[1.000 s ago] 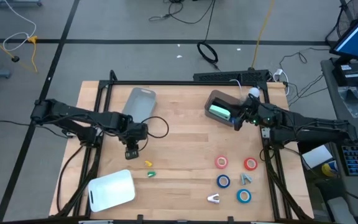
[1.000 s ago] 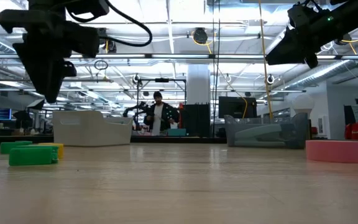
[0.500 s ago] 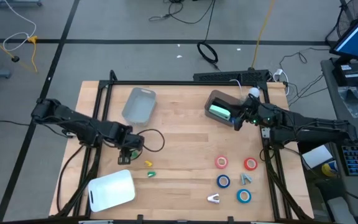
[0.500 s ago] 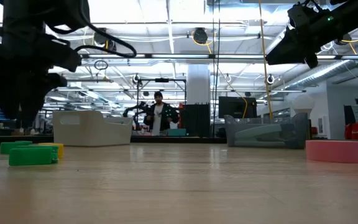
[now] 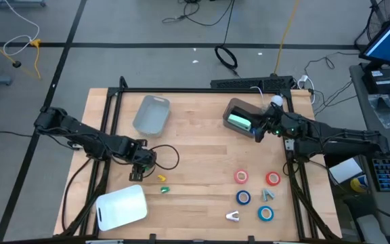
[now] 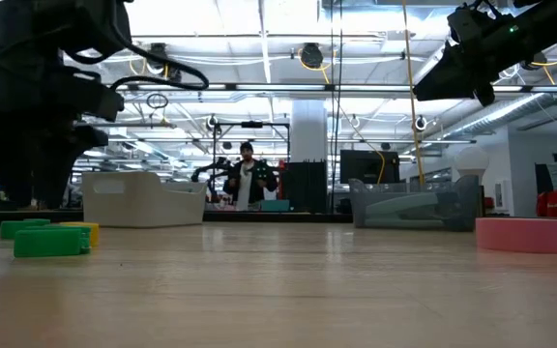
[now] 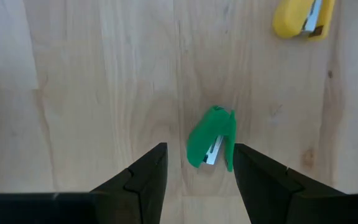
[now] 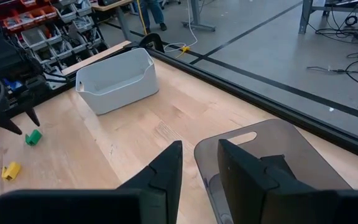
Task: Pick and place Stapler, Stapler remover, tape
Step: Put the top small green stapler into the black bin
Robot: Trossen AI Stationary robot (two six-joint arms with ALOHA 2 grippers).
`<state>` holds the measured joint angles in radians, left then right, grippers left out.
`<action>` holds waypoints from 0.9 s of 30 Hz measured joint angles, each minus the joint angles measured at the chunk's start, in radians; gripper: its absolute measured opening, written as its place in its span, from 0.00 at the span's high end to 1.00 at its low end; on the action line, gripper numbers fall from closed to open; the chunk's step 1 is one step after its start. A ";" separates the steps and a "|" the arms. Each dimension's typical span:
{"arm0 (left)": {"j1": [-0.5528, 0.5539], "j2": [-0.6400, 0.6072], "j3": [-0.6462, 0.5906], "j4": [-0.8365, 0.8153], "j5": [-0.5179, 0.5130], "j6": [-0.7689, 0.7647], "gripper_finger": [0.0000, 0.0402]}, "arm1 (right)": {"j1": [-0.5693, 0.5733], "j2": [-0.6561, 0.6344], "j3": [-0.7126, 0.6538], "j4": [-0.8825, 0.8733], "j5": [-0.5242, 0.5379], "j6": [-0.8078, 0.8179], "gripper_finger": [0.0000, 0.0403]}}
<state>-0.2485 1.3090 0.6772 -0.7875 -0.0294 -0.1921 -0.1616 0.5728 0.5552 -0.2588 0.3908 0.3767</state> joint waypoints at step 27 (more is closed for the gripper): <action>-0.001 0.016 -0.031 0.084 0.035 0.062 0.55 | 0.000 0.000 0.000 0.000 0.005 0.003 0.77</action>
<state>-0.2493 1.3254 0.6466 -0.7036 0.0056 -0.1298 -0.1619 0.5729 0.5552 -0.2588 0.3959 0.3801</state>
